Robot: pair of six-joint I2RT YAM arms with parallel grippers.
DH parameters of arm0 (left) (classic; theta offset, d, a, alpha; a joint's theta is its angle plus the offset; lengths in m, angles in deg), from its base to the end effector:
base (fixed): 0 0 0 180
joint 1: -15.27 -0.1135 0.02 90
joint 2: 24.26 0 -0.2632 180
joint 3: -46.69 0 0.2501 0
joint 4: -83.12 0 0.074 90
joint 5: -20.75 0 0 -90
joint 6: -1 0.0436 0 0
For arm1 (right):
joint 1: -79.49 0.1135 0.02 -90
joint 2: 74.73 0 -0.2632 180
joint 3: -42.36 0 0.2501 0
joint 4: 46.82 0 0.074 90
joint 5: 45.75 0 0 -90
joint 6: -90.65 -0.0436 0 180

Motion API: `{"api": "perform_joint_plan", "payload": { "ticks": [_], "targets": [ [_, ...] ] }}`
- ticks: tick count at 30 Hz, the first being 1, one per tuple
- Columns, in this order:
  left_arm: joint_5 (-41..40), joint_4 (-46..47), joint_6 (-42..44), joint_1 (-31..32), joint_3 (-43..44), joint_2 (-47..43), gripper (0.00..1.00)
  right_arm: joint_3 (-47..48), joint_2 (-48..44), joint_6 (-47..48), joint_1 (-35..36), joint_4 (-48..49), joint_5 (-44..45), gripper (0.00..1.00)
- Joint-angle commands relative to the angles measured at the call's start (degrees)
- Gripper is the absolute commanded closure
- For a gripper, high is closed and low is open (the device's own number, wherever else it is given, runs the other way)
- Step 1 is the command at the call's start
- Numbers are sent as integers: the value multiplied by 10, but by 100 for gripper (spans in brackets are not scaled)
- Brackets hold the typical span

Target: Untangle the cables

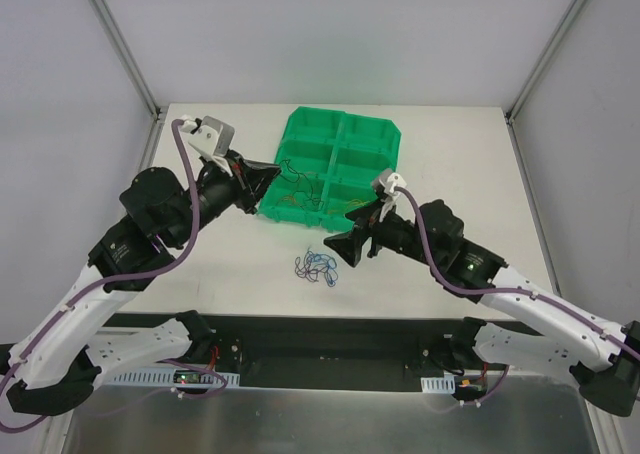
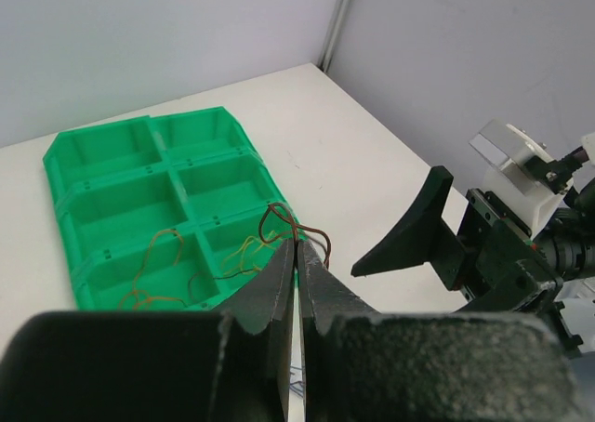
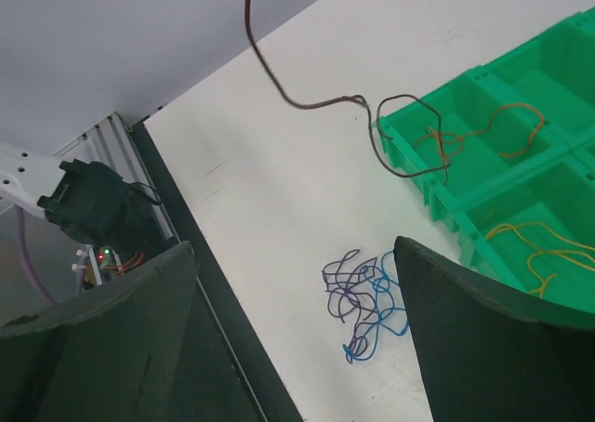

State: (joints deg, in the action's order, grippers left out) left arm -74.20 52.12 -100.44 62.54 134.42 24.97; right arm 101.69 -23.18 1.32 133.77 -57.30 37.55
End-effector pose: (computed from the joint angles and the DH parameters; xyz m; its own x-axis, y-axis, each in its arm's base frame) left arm 0.1115 -0.1152 0.4839 -0.0468 -0.2405 -0.9695 0.6780 0.7052 -0.2077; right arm 0.1251 0.1826 0.3480 -0.0173 -0.0439 -0.9989 -0.8746 0.4847 -0.0062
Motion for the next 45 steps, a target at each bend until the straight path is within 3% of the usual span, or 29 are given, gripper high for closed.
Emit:
{"api": "perform_joint_plan", "payload": {
  "ticks": [1,6,12,22,24,30,32,33,38,40,43,45],
  "targets": [
    [16,33,-23,2,-12,-13,100,48,12,18,-1,6,-38,10],
    [40,44,-38,-9,-30,-20,100,73,43,21,-1,32,-47,9],
    [132,63,-97,-86,-63,-29,100,93,94,6,-1,89,-79,9],
    [154,68,-101,-91,-75,-35,100,125,161,-5,-1,143,-67,14],
    [153,69,-100,-91,-76,-34,100,135,175,-5,-1,146,-79,21],
    [119,69,-80,-92,-85,-47,100,124,174,-34,-1,155,-88,65],
    [100,69,-71,-93,-93,-52,100,117,161,-41,0,155,-73,92],
    [93,72,-69,-97,-99,-54,100,115,153,-45,-1,151,-61,100],
    [74,95,-85,-117,-144,-53,99,143,118,-55,-3,116,-10,99],
    [65,96,-84,-117,-147,-51,85,169,116,-47,-8,86,10,100],
    [53,100,-76,-118,-157,-55,51,203,121,-40,-22,52,41,100],
    [32,104,-71,-119,-164,-63,36,228,130,-37,-39,29,49,100]
  ]
}}
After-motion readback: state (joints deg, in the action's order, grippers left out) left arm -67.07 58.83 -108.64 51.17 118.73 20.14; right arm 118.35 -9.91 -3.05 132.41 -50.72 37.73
